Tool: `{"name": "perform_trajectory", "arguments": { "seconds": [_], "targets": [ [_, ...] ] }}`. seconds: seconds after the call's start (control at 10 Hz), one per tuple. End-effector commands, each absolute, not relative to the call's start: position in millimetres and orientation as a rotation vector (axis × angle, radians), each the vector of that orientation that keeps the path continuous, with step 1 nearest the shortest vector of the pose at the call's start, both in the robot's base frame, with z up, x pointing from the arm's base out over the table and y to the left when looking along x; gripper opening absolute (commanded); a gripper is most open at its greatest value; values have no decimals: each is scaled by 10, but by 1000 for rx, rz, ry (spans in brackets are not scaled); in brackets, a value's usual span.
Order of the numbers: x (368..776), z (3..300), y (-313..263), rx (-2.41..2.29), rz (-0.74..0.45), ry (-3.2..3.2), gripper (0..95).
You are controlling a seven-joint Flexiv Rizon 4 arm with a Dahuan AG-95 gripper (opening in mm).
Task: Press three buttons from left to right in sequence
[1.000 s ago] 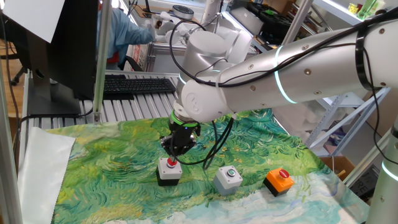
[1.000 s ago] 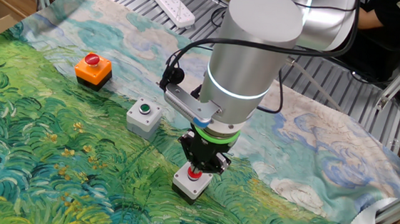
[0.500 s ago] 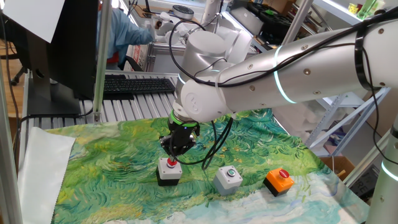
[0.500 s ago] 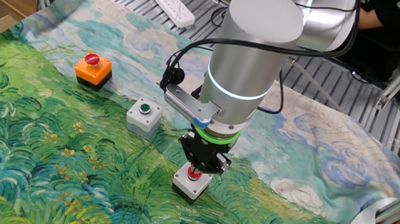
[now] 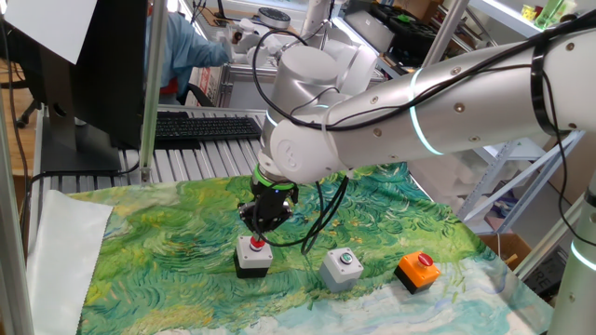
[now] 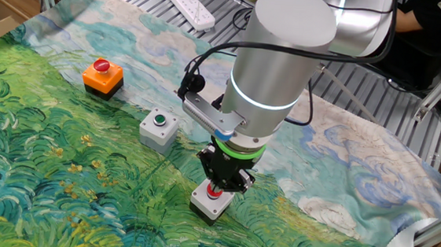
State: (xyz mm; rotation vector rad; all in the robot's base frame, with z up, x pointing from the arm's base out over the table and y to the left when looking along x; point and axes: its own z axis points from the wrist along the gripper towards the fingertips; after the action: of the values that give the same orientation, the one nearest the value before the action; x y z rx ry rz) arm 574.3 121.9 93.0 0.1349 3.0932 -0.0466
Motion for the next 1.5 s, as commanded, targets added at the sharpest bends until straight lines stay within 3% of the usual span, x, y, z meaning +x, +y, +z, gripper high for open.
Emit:
{"name": "perform_trajectory", "arguments": {
  "seconds": [0.1, 1.5],
  "targets": [
    [5757, 718, 1237, 124, -50, 3102, 0],
    [5752, 738, 1239, 158, -66, 3185, 0]
  ]
}}
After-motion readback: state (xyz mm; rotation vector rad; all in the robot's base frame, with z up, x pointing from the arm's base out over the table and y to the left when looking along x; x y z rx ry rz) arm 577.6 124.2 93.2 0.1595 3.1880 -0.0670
